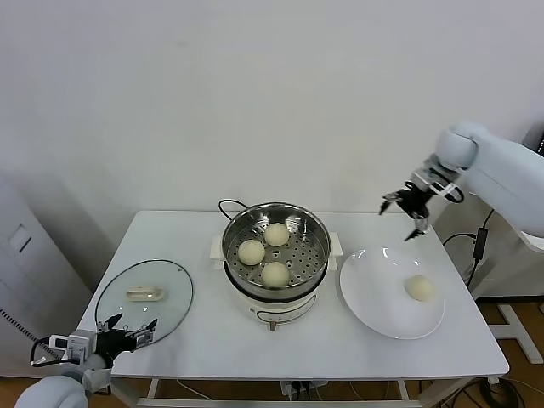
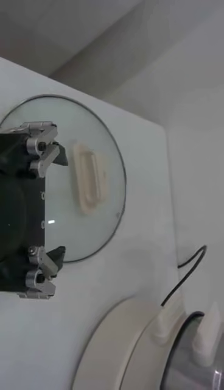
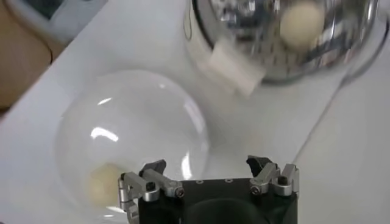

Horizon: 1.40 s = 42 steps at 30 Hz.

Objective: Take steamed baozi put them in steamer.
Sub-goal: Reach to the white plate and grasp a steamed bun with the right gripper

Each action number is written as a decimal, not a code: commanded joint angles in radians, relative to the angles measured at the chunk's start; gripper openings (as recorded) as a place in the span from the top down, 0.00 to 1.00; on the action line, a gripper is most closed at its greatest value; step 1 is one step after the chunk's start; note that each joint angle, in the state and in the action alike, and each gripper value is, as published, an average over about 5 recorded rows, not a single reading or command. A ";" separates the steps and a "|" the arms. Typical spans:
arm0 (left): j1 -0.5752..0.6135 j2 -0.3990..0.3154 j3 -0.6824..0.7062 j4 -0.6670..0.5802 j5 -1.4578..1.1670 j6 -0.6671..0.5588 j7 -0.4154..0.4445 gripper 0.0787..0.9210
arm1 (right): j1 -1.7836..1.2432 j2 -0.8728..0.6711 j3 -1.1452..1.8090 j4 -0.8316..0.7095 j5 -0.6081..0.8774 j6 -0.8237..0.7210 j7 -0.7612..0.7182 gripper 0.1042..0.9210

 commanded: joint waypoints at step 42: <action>0.004 0.001 0.001 0.010 0.002 -0.001 0.001 0.12 | -0.432 0.092 0.334 -0.263 -0.333 -0.079 0.131 0.13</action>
